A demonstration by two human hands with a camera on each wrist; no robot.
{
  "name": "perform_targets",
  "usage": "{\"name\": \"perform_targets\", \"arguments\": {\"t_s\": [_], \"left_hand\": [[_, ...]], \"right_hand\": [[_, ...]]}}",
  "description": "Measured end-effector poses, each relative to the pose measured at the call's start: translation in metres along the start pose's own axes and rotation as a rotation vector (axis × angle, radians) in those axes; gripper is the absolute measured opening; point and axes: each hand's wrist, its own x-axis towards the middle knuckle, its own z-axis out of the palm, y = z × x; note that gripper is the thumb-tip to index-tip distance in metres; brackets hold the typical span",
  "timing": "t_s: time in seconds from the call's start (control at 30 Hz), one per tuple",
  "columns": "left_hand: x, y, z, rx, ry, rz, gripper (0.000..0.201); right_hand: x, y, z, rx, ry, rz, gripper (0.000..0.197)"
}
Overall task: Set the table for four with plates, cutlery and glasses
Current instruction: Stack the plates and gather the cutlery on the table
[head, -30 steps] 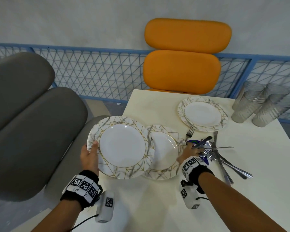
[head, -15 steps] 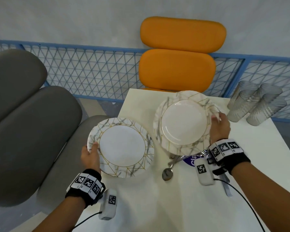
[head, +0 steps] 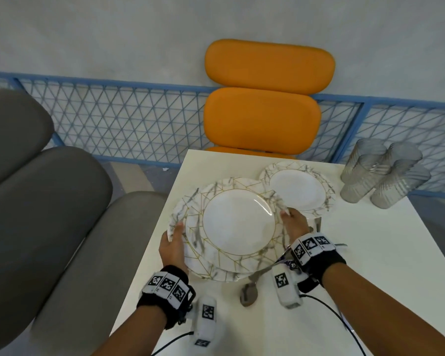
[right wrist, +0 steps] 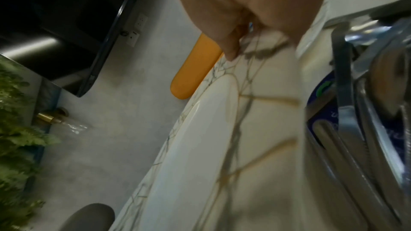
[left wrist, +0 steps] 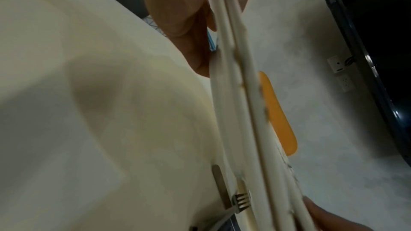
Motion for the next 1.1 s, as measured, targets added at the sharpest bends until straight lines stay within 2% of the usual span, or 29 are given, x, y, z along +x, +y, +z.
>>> {"name": "perform_targets", "arguments": {"t_s": [0.1,0.2,0.23,0.37,0.4,0.47,0.53,0.57,0.63,0.67,0.77,0.8,0.87,0.93,1.0,1.1], "left_hand": [[0.001,-0.005,0.015,-0.048,-0.083,-0.037,0.041],[0.007,-0.010,0.022,-0.081,-0.133,-0.050,0.032],[0.008,-0.010,0.023,-0.084,-0.139,-0.052,0.033],[0.017,-0.010,0.020,-0.077,-0.123,-0.073,0.026],[0.019,-0.010,0.017,-0.076,-0.114,-0.076,0.024],[0.023,-0.010,0.013,-0.081,-0.089,-0.074,0.024],[0.025,-0.009,0.010,-0.091,-0.075,-0.073,0.027],[0.026,-0.009,0.009,-0.095,-0.074,-0.070,0.027],[0.029,-0.009,0.008,-0.098,-0.071,-0.058,0.022],[0.031,-0.010,0.007,-0.095,-0.068,-0.055,0.022],[0.033,-0.012,0.003,-0.102,-0.054,-0.054,0.024],[0.033,-0.013,0.002,-0.102,-0.051,-0.053,0.022],[0.033,-0.015,-0.001,-0.099,-0.043,-0.052,0.018],[0.030,-0.017,-0.004,-0.087,-0.037,-0.047,0.016],[0.026,-0.018,-0.006,-0.082,-0.044,-0.052,0.022],[0.016,-0.018,-0.002,-0.071,-0.069,-0.067,0.033]], "right_hand": [[0.005,-0.008,0.009,-0.055,-0.166,0.041,0.031],[0.025,-0.014,0.008,-0.112,-0.272,0.096,0.041],[0.033,-0.016,0.002,-0.127,-0.257,0.125,0.045],[0.078,0.001,-0.042,-0.152,0.120,0.261,0.063],[0.086,0.008,-0.051,-0.120,0.163,0.282,0.064],[0.094,0.012,-0.061,-0.070,0.136,0.343,0.063],[0.097,0.016,-0.065,-0.235,0.072,0.385,0.066],[0.102,0.020,-0.065,-0.305,0.054,0.381,0.071],[0.118,0.033,-0.066,-0.409,-0.004,0.282,0.080],[0.115,0.031,-0.065,-0.396,0.028,0.285,0.078],[0.097,0.007,-0.063,-0.223,0.130,0.212,0.046],[0.093,-0.001,-0.061,-0.174,0.135,0.185,0.042],[0.091,-0.010,-0.059,0.124,0.150,0.201,0.041],[0.087,-0.011,-0.060,0.316,0.253,0.185,0.036],[0.078,-0.010,-0.069,0.294,0.376,0.181,0.032],[0.058,-0.008,-0.084,0.277,0.390,0.119,0.034]]}}
